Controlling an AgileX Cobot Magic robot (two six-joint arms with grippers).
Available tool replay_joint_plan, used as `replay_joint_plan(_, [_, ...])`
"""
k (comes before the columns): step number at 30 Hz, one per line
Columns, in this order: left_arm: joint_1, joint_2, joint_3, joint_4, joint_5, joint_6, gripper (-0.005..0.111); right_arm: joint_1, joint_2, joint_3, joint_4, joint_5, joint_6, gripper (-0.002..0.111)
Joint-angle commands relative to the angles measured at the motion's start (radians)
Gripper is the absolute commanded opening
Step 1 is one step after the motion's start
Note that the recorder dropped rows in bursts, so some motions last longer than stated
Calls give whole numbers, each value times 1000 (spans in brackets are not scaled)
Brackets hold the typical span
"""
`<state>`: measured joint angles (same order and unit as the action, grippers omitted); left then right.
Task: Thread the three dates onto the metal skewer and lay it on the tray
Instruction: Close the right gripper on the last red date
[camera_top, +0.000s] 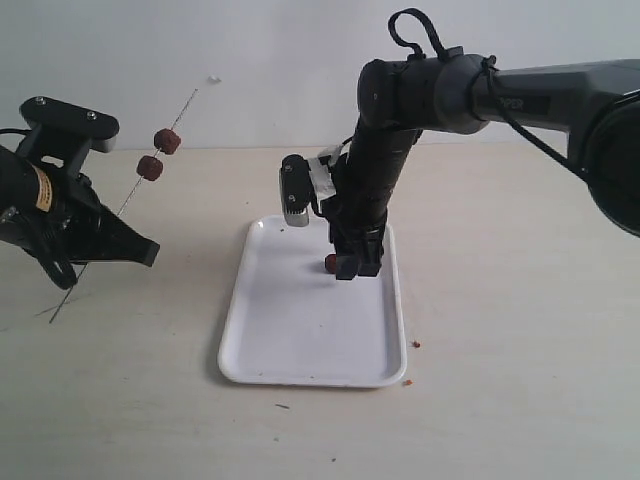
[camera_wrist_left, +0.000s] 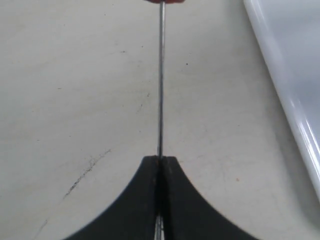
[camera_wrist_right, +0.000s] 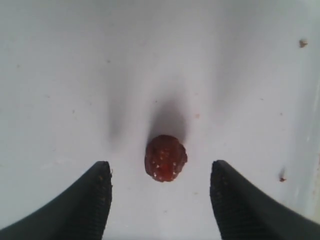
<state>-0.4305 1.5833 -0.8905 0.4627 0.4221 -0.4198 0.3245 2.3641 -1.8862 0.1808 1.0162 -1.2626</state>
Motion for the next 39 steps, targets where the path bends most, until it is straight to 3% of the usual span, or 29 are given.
replay_joint_plan(1, [2, -2, -5, 5, -12, -2, 0, 1, 34, -44, 1, 48, 18, 57])
replay_joint_plan(14, [2, -2, -5, 5, -14, -2, 0, 1, 68, -52, 2, 31, 18, 55])
replay_joint_plan(32, [2, -2, -5, 5, -16, -2, 0, 1, 68, -52, 18, -12, 58, 34])
replay_joint_plan(39, [2, -2, -5, 5, -16, -2, 0, 1, 68, -52, 18, 12, 68, 32])
